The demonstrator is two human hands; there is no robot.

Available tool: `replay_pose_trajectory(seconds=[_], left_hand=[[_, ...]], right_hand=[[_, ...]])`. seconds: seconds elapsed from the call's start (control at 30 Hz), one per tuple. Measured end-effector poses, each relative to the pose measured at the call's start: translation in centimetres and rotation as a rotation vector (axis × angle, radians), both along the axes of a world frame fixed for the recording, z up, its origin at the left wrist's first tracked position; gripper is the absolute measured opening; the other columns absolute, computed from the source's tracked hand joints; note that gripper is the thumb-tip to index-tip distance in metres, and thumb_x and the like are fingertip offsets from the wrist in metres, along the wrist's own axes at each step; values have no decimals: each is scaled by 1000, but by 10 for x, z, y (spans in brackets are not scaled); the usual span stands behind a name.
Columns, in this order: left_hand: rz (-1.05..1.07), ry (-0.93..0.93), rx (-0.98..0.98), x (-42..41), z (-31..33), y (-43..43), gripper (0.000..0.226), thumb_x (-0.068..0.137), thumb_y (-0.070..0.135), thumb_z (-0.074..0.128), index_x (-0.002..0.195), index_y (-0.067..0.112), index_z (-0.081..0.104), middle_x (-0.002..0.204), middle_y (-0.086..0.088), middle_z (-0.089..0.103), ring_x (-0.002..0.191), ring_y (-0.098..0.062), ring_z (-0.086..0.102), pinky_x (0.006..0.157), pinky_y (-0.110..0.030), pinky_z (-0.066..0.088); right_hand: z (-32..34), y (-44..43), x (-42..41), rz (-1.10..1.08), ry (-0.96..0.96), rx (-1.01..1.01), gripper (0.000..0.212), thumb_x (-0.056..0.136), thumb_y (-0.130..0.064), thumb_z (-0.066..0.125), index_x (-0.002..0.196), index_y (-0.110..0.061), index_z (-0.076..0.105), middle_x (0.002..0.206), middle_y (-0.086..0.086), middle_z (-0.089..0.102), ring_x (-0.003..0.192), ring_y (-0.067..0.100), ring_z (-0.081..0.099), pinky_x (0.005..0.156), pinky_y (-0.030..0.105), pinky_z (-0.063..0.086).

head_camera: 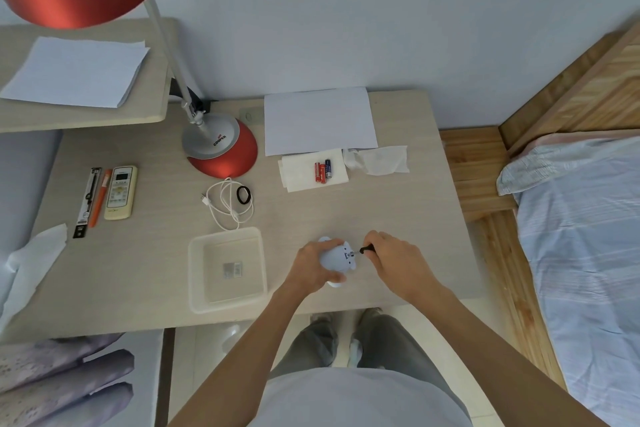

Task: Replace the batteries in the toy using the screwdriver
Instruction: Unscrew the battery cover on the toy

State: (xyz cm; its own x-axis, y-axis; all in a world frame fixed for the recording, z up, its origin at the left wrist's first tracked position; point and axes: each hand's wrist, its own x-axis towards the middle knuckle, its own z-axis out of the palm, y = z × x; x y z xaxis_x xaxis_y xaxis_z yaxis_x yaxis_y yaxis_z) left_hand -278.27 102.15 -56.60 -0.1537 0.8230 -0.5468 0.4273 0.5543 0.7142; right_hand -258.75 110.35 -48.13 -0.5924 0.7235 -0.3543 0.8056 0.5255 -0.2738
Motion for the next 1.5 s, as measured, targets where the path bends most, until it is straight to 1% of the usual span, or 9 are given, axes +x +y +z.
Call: replay_pose_trajectory(seconds=[0.2,0.33,0.47,0.7,0.8,0.93,1.1,1.23,1.5], left_hand=[[0,-2,-7,0,1,-2,83,67,26,100,141,38,63,136,-2,55,120,-25,55,98,-36,51],[-8,10,-8,0,1,-1,83,68,28,99,141,39,62,137,-2,55,121,-26,55,104,-42,53],[-4,-3,-15,0,3,0,83,69,26,99,142,38,61,138,-2,53,120,-26,53,102,-40,52],[6,-30,-8,-2,4,-1,82,68,25,100,141,36,63,138,-3,54,122,-28,55,105,-44,55],[10,-37,-9,-2,5,0,83,68,24,100,141,34,64,138,-3,55,122,-27,54,106,-45,54],[18,-47,-10,-3,4,0,83,67,25,100,141,34,64,138,-2,54,123,-26,54,105,-40,52],[19,-38,-12,-2,4,0,82,67,25,100,141,33,64,137,-2,53,123,-27,53,107,-44,53],[18,-49,-3,-2,4,0,83,66,24,101,140,34,65,136,-3,55,122,-28,55,106,-46,55],[12,-53,2,-3,6,-1,82,67,22,100,141,33,64,134,0,52,120,-23,52,104,-40,53]], right_hand=[[-2,0,-4,-86,-25,-47,27,111,-41,41,109,-19,57,95,-4,69,80,26,68,73,42,55],[-1,-2,-1,-75,23,-106,16,111,-37,42,109,-22,48,88,-7,62,70,23,63,68,41,54],[-5,-3,6,-30,17,-100,9,111,-32,43,112,-24,46,94,-6,62,66,21,61,67,42,56],[-8,-3,4,-60,2,-113,17,112,-36,43,110,-21,51,91,-7,59,71,22,62,70,42,55],[-7,-2,0,-84,-8,-101,22,111,-38,43,110,-18,53,92,-3,66,76,25,65,71,42,54],[-9,-4,0,-93,-25,-97,23,112,-39,42,109,-18,52,89,-2,66,76,27,66,70,42,53],[-8,-12,1,-110,89,-126,17,110,-30,48,125,-22,50,105,-9,66,80,27,69,76,43,58],[-11,-14,-1,-119,81,-111,9,110,-29,45,113,-24,52,99,-7,64,76,23,65,75,43,56],[-14,-13,1,-181,80,-55,16,109,-36,48,103,-23,57,87,-8,64,72,18,63,74,43,58]])
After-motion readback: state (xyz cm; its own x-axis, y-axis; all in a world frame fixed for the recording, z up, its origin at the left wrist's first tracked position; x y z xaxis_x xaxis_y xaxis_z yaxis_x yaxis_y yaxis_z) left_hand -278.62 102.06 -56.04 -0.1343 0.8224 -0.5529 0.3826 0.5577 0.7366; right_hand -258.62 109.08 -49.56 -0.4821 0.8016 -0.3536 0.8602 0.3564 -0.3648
